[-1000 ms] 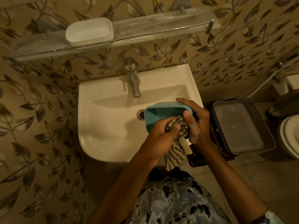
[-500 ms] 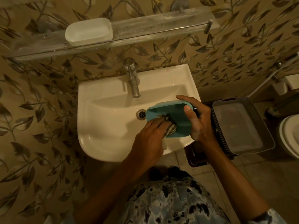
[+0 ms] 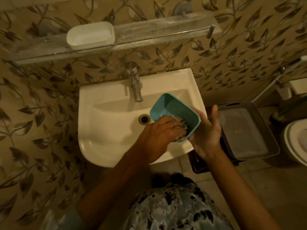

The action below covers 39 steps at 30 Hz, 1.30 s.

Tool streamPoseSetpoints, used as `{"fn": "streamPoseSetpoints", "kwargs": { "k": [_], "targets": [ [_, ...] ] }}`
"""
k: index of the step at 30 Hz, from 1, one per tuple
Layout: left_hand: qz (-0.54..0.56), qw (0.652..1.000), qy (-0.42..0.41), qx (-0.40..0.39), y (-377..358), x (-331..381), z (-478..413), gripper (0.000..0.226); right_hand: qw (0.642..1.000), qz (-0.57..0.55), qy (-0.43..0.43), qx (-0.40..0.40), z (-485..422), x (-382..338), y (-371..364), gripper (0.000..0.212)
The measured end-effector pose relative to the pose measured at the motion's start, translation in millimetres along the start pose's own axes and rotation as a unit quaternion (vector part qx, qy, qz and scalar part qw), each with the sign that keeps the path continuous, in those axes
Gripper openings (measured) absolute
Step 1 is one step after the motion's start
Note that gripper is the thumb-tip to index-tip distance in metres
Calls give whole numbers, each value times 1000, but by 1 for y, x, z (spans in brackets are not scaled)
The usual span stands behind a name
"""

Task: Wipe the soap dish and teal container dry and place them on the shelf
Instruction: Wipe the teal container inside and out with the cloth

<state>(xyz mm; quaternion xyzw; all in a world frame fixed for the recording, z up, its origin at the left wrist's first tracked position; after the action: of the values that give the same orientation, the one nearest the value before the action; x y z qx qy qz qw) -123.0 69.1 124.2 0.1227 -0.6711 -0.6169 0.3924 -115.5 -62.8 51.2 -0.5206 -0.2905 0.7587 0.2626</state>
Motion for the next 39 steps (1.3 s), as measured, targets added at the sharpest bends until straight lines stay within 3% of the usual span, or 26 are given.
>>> {"fn": "streamPoseSetpoints", "kwargs": {
  "k": [2, 5, 7, 12, 17, 22, 27, 31, 34, 39],
  "targets": [
    [-36, 997, -60, -33, 2, -3, 6, 44, 984, -84, -122, -100, 6, 8, 0, 106],
    [-70, 986, -134, -68, -2, 2, 14, 38, 961, -101, -230, -113, 11, 19, -1, 94],
    [-57, 986, -134, -80, -2, 3, 18, 40, 964, -88, -237, -82, 10, 21, 2, 83],
    [-10, 988, -26, -154, -17, 6, 17, 48, 983, -35, -175, -47, 2, 19, 1, 39],
    [0, 984, 57, -171, -28, 14, 15, 47, 979, -29, -185, -76, 10, 28, 0, 83],
    [-39, 980, 51, -187, -19, 13, 18, 41, 975, -39, -168, -138, 15, 28, -6, 63],
    [-72, 976, 64, -194, -11, 6, 18, 48, 973, -60, -166, -150, 12, 26, -9, 63],
    [-58, 975, 75, -201, -14, 9, 15, 51, 984, -20, -149, -99, 5, 34, -14, 77],
    [-44, 979, 83, -182, -20, 7, 16, 48, 988, -2, -131, -79, 3, 38, -18, 71],
    [37, 993, 69, -87, -24, 14, 26, 44, 988, 45, -111, -94, 1, 40, -20, 103]
  ]
}}
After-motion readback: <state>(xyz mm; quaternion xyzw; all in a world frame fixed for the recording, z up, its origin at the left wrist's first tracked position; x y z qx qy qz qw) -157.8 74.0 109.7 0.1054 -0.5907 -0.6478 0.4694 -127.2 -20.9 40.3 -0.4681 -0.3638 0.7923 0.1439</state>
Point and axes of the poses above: each hand's wrist, its own z-axis away from the middle knuckle, its own y-axis out of the back of the hand, x = y × z, the point moved 5 cm from there along -z, towards the middle knuckle, and after that the axes turned 10 degrees about -x, right-handed, at the moved point
